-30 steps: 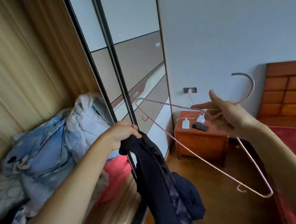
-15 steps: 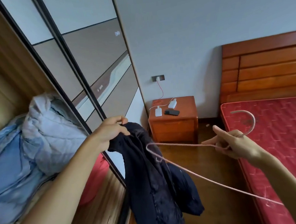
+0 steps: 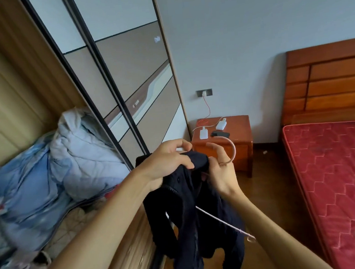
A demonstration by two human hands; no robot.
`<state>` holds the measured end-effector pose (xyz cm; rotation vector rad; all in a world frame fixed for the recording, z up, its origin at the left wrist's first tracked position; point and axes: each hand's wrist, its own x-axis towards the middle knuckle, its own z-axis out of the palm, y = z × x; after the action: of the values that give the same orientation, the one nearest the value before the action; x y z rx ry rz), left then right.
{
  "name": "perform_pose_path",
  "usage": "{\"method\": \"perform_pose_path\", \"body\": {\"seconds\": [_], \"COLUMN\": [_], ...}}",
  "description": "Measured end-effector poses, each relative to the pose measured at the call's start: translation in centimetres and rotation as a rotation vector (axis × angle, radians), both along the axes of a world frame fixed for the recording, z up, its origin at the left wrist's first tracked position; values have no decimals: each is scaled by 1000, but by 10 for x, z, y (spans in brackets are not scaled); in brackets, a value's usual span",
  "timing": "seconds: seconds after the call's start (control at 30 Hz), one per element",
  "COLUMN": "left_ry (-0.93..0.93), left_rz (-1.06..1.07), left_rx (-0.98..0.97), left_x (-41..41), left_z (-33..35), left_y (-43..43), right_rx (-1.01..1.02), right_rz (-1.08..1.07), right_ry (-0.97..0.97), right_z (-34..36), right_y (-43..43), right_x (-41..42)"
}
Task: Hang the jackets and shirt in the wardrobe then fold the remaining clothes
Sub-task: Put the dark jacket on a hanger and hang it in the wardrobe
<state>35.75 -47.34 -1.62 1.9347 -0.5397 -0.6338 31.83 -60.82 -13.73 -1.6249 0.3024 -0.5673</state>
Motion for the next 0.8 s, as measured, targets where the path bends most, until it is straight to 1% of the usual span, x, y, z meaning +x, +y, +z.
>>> {"method": "perform_pose_path", "body": {"seconds": [0.03, 0.07, 0.1, 0.13, 0.17, 0.2, 0.23, 0.27, 0.3, 0.4, 0.5, 0.53, 0.57, 0.63, 0.7, 0.8], "left_ry": [2, -60, -224, -479, -781, -1069, -1268, -1363, -1375, -1265, -1055, -1022, -1023, -1056, -1024, -943], "left_rz": [8, 2, -24, -55, -85, -108, -133, -159, -176, -214, -234, -234, -231, -226, -269, -273], "left_rx": [-3, 27, 123, 282, 473, 619, 694, 719, 720, 722, 538, 476, 438, 435, 467, 478], "left_x": [-2, -2, 1, 6, 13, 20, 27, 32, 35, 37, 18, 11, 7, 4, 9, 24], "left_z": [2, 3, 2, 0, -3, -4, -7, -8, -8, -8, -9, -13, -18, -24, -23, -22], "left_y": [5, 10, 16, 22, 29, 34, 37, 38, 38, 28, 7, 0, -5, -10, -11, -6], "right_rx": [44, 100, 137, 153, 148, 136, 131, 141, 164, 265, 357, 360, 348, 304, 233, 49], "right_rz": [-15, -23, -28, -30, -38, -43, -37, -20, -8, -14, -43, -59, -81, -91, -60, 32], "right_ry": [-48, -83, -111, -146, -178, -209, -231, -249, -260, -251, -257, -243, -223, -185, -142, -89], "right_z": [-1, 0, 2, 5, 10, 15, 18, 21, 24, 26, 29, 30, 31, 29, 27, 19], "right_y": [2, 4, 5, 4, 2, 0, -2, -4, -6, -6, 2, 5, 6, 6, 1, -22], "right_x": [0, -2, -4, -6, -7, -8, -8, -9, -10, -14, -14, -13, -11, -9, -11, -21]}}
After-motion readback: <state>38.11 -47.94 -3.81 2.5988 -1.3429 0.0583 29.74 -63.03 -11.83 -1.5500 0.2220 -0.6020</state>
